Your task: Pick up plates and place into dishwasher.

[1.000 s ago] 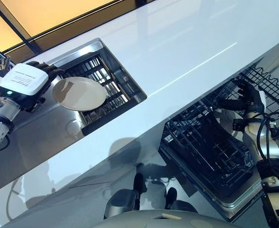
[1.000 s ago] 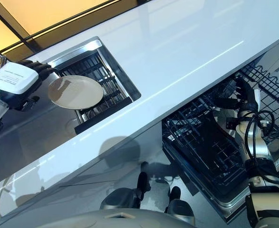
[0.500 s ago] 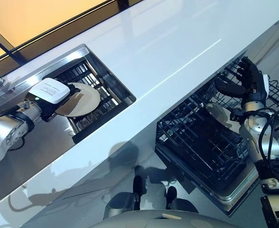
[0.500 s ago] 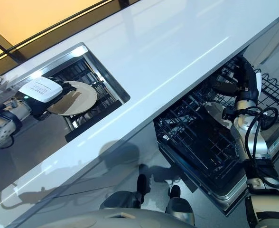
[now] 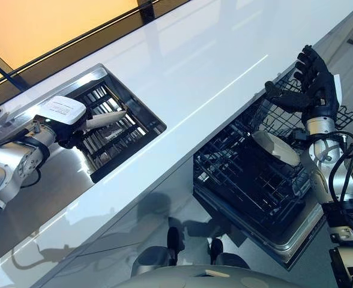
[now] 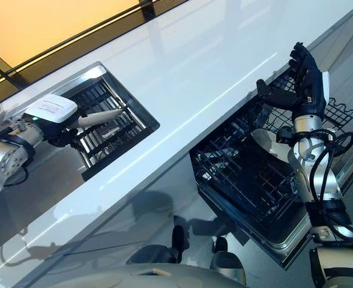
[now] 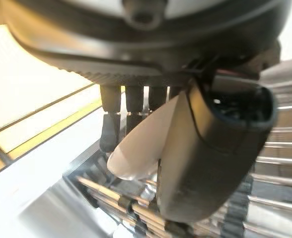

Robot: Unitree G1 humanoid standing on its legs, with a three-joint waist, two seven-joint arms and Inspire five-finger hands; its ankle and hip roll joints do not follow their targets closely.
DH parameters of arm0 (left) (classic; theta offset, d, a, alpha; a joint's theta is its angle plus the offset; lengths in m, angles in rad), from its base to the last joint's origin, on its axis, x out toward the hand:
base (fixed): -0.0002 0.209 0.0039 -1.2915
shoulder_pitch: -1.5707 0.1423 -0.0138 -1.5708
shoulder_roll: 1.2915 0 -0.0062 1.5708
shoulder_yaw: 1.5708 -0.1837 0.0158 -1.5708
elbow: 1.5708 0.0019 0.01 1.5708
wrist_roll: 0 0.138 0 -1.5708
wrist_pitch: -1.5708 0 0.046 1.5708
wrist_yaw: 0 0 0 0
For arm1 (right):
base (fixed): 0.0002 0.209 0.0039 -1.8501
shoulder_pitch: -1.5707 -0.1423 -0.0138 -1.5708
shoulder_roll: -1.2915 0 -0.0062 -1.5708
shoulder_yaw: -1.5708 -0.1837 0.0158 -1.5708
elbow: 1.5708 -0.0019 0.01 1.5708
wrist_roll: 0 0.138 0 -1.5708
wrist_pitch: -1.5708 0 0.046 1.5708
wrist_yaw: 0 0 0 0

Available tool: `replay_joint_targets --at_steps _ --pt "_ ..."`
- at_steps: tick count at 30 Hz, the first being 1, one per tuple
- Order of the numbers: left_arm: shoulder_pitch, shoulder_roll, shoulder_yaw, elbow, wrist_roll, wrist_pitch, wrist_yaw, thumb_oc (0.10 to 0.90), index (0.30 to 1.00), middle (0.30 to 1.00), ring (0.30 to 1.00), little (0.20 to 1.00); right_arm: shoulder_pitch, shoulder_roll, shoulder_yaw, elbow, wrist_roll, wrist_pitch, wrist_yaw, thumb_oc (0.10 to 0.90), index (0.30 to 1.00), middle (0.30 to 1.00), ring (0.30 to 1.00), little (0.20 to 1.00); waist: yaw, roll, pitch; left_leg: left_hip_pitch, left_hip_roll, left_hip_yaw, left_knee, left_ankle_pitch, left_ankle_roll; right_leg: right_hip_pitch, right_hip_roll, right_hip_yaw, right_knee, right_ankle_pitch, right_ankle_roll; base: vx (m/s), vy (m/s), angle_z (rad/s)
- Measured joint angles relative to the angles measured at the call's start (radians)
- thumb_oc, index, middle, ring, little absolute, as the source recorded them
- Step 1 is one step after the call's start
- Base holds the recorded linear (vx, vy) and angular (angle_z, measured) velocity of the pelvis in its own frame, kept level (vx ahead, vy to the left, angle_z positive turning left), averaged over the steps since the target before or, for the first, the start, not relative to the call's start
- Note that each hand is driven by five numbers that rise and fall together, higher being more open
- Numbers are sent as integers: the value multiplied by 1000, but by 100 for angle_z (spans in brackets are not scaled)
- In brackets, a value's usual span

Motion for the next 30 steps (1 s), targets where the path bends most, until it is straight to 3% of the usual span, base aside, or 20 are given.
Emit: replay_joint_targets --at_steps 4,10,15,19,23,30 --pt "58 -9 54 -4 -32 -17 89 100 300 300 300 200 7 0 -25 -73 -2 -17 6 800 900 900 900 900 2 -1 -1 0 2 2 0 -2 1 -1 1 2 0 0 0 0 0 0" --pt "174 -24 280 -86 -105 -30 191 100 300 300 300 200 20 9 -86 -141 2 -42 43 800 900 900 900 900 16 -19 -11 -1 9 3 0 -5 0 -1 3 4 0 0 0 -10 2 0" --pt "179 -92 387 -204 -203 -97 312 100 300 300 300 200 46 54 -99 -242 -2 -61 139 800 900 900 900 900 33 -30 -19 -1 10 -1 0 -5 0 0 5 2 0 0 -1 -24 6 2" --pt "176 -151 390 -331 -217 -181 383 100 300 300 300 200 50 54 -62 -313 -129 -90 240 800 900 900 900 900 40 -40 -37 -4 9 -4 0 -5 -1 -1 4 1 0 0 -1 0 0 0" --pt "154 -172 383 -435 -216 -263 383 100 300 300 300 200 43 -23 14 -362 -389 -122 338 800 900 900 900 900 38 -54 -70 -21 9 -11 0 -5 0 -16 6 2 0 0 -1 0 0 0" --pt "44 -172 331 -443 -258 -310 271 100 300 300 300 200 -46 -116 94 -391 -562 -158 375 800 900 900 900 900 32 -55 -92 -20 9 -11 0 -5 0 -16 6 3 0 0 -1 0 0 0"
